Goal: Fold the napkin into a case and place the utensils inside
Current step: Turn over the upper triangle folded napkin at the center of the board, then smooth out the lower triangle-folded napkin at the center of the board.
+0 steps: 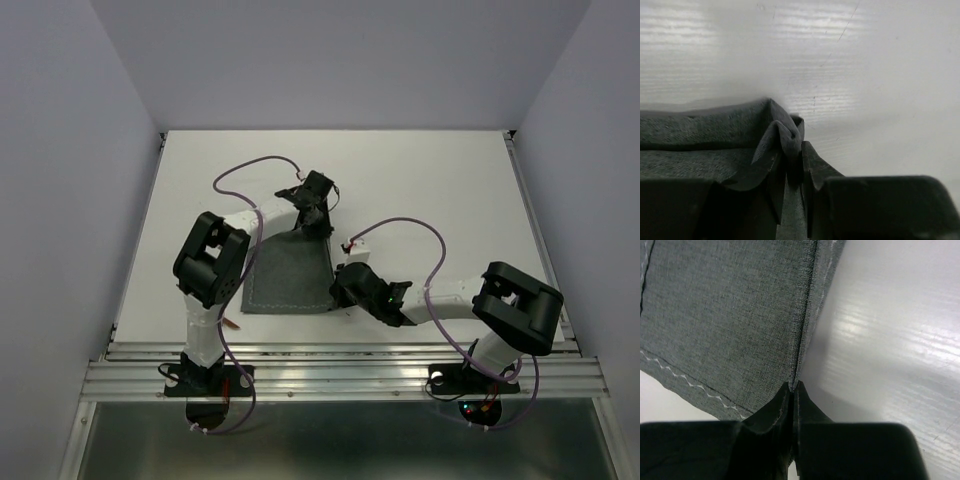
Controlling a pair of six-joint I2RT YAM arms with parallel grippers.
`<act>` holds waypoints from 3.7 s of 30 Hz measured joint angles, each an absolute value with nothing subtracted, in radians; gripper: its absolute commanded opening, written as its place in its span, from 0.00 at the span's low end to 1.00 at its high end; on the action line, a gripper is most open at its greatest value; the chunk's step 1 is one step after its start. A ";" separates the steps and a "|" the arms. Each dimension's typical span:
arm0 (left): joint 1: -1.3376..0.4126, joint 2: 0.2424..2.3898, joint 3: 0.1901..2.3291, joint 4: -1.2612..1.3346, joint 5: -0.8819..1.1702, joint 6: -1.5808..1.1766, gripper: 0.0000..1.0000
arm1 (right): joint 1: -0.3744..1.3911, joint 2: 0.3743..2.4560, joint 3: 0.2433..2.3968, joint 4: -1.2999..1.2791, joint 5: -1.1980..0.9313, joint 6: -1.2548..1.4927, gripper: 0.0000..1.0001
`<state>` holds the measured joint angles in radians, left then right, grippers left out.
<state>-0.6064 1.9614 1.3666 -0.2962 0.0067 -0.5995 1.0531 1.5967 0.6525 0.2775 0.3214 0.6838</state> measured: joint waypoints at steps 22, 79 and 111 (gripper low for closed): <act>-0.594 1.869 1.403 -0.192 -0.039 -0.583 0.41 | 1.074 1.548 0.597 0.266 0.305 0.703 0.67; -1.011 1.517 0.836 -0.228 -0.047 -0.859 0.31 | 0.582 1.705 0.868 0.025 -0.043 0.773 0.47; -1.018 1.591 0.880 -0.237 -0.106 -0.847 0.31 | 0.582 1.808 0.974 0.026 -0.060 0.748 0.39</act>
